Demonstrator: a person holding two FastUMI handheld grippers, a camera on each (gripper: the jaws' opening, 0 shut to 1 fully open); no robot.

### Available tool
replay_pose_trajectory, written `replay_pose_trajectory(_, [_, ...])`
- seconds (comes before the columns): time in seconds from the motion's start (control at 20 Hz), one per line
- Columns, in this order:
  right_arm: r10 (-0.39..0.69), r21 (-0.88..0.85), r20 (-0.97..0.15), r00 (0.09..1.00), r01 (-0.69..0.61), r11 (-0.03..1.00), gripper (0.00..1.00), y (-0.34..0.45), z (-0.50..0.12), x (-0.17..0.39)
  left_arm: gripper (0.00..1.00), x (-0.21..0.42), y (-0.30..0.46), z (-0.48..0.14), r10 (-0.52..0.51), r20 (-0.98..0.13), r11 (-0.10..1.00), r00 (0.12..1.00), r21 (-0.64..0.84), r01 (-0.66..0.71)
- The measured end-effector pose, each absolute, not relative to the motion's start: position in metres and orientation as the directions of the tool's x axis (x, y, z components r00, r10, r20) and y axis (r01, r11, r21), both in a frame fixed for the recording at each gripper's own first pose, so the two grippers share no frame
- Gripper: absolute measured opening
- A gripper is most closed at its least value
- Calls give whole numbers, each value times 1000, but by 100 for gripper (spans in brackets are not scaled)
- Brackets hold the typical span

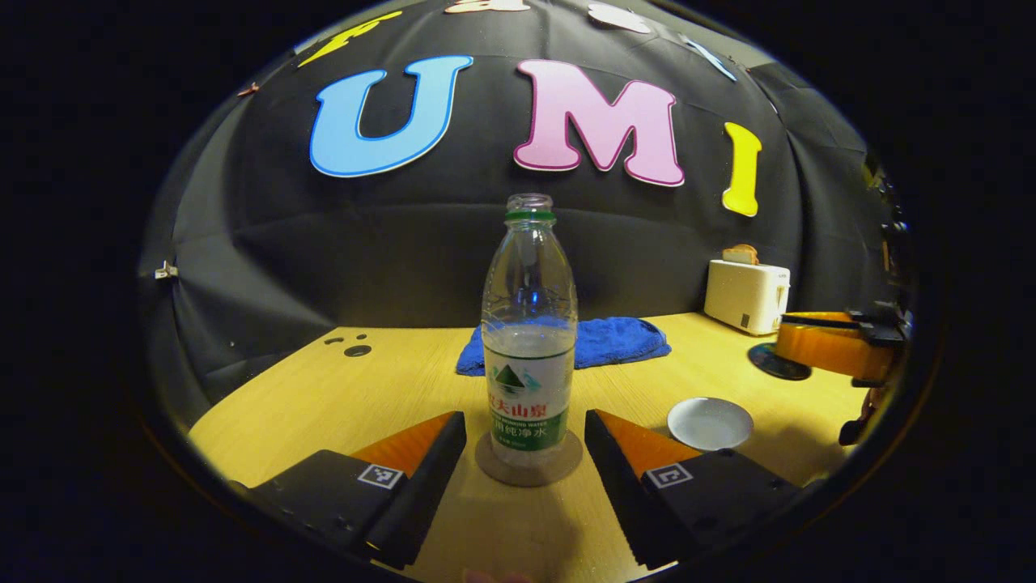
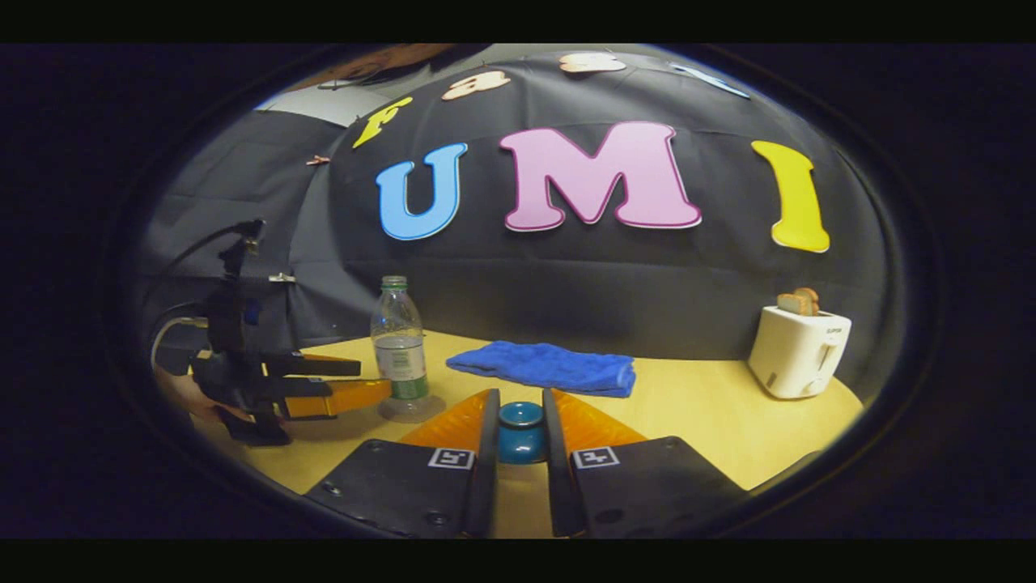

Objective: Open the teacup lid with one hand, grasp the water bottle and pour water into the teacup with the other hand; after pouring, place the water bottle on the coaster and then close the teacup lid.

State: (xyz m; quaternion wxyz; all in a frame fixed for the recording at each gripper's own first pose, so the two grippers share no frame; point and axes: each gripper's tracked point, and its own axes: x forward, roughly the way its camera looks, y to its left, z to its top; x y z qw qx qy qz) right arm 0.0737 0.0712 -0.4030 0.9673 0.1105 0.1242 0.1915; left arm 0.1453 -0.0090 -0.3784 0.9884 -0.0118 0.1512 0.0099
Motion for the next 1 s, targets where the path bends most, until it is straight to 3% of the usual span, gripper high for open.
replay_pose_trajectory(0.05, [409,267,-202,890,-352,897,29,80,-406,76,93,140,-10,-376,13,-297,1000,955,-9,-17])
replay_pose_trajectory(0.1, [418,269,-206,885,-359,894,24,87,-409,77,93,136,-11,-373,13,-296,1000,955,-1,-14])
replay_pose_trajectory(0.15, [428,270,-214,878,-368,890,29,94,-413,78,93,131,-11,-368,17,-291,1000,957,3,-17])
replay_pose_trajectory(0.45, [470,283,-275,839,-396,873,29,118,-440,75,93,110,-10,-346,40,-261,999,965,9,-39])
replay_pose_trajectory(0.5, [471,286,-284,836,-395,873,34,120,-443,77,93,109,-9,-345,40,-259,999,965,5,-41])
replay_pose_trajectory(0.6, [476,286,-287,832,-399,871,34,122,-444,77,93,106,-8,-346,35,-263,999,964,-13,-40])
replay_pose_trajectory(0.65, [474,285,-294,830,-397,873,30,123,-445,79,93,104,-8,-347,38,-267,999,963,-21,-46])
replay_pose_trajectory(0.7, [476,286,-307,824,-397,872,34,124,-448,79,93,104,-6,-348,41,-273,998,961,-26,-50])
replay_pose_trajectory(0.75, [481,287,-313,819,-401,870,29,127,-450,79,93,104,-4,-349,49,-275,998,960,-27,-59])
replay_pose_trajectory(0.85, [481,275,-316,818,-407,871,34,128,-449,80,93,103,-2,-347,55,-272,997,961,-28,-66])
replay_pose_trajectory(0.9, [482,270,-322,814,-410,872,24,130,-451,80,93,103,-1,-345,59,-270,997,961,-26,-68])
replay_pose_trajectory(0.95, [485,266,-326,812,-413,871,25,131,-452,79,93,102,-1,-344,58,-267,997,962,-26,-67])
replay_pose_trajectory(1.0, [482,263,-328,812,-412,873,37,131,-452,79,93,102,-1,-343,57,-267,998,962,-24,-66])
